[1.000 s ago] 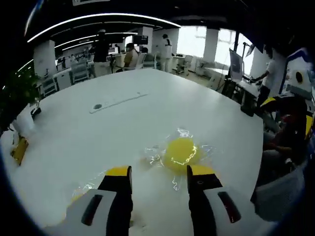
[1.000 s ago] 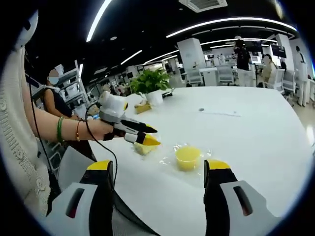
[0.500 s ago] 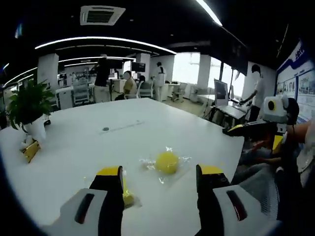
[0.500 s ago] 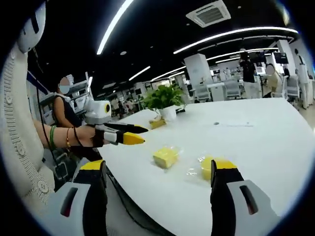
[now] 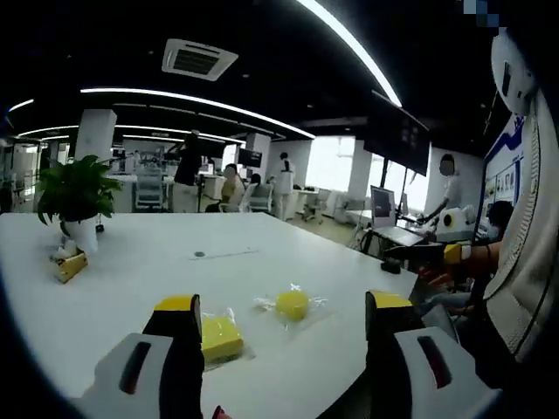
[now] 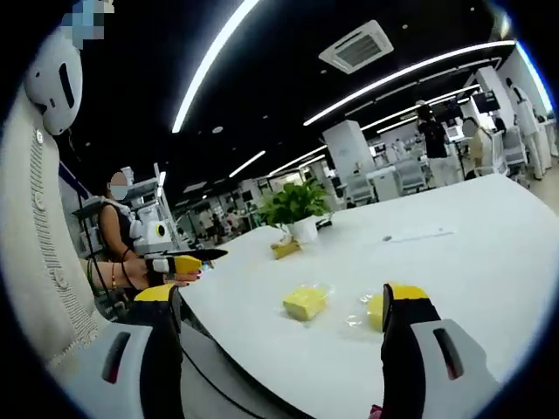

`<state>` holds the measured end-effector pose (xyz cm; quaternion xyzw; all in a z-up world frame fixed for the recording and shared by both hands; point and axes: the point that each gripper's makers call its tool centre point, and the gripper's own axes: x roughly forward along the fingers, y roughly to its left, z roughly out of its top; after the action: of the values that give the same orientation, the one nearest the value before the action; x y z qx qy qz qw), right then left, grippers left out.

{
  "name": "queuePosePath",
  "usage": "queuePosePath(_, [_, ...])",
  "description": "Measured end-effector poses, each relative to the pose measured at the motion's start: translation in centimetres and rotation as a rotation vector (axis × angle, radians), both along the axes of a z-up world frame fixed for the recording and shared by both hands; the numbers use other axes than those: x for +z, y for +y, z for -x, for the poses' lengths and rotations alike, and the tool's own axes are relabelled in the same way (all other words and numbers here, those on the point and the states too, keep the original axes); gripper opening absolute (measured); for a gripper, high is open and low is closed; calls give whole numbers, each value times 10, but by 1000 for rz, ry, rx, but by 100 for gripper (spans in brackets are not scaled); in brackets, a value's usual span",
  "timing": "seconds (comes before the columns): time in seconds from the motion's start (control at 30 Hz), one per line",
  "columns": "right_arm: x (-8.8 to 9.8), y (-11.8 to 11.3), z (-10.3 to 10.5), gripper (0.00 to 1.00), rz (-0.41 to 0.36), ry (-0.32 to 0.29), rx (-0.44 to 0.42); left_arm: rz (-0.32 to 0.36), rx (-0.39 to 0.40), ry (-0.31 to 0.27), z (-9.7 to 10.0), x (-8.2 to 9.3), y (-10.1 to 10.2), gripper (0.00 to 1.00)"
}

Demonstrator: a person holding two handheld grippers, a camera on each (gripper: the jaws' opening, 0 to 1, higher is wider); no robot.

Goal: Compare the silicone blocks by pressing each to a similar depth, holding the contact briefly, and releasing to observe deformation and rebound differences across the visible hardness samples.

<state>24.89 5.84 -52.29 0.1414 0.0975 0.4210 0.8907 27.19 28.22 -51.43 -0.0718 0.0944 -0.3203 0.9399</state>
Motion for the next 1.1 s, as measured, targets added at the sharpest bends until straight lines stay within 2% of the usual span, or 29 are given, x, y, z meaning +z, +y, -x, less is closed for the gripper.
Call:
queuePosePath(0.1, [-2, -4, -1, 88, 18, 1, -7, 24, 10, -6, 3, 6, 1, 78])
queuePosePath(0.23, [-4, -6, -5, 87, 41, -2, -7, 16, 11, 0, 6, 6, 2, 77])
queuePosePath(0.3, [-9, -6, -7, 87, 65, 2, -6, 14, 27, 15, 6, 3, 6, 77])
queuePosePath(0.4, [-21, -6, -8, 86, 91, 25, -6, 20, 79, 72, 2, -10, 17, 76])
queuePosePath(0.47, [-24, -6, -7, 85, 95, 24, -4, 21, 99, 75, 0, -13, 21, 75])
queuePosePath(0.5, [-28, -6, -7, 85, 102, 32, -8, 21, 113, 94, 0, -17, 24, 74])
queuePosePath(0.6, [-31, -11, -7, 81, 106, 23, -22, 16, 120, 113, 1, -24, 27, 65])
queuePosePath(0.63, [-36, -14, -8, 82, 102, 64, -31, 15, 122, 126, 2, -27, 28, 66])
queuePosePath(0.7, [-42, -16, -6, 84, 96, 107, -25, 29, 132, 136, 3, -30, 29, 69])
queuePosePath(0.83, [-54, -19, -1, 84, 124, 160, -13, 27, 144, 158, 5, -36, 31, 70])
queuePosePath(0.9, [-57, -19, 0, 85, 134, 169, -9, 24, 144, 171, 7, -39, 31, 71])
queuePosePath(1.1, [-55, -15, 1, 85, 140, 144, -16, 25, 133, 193, 10, -43, 31, 71])
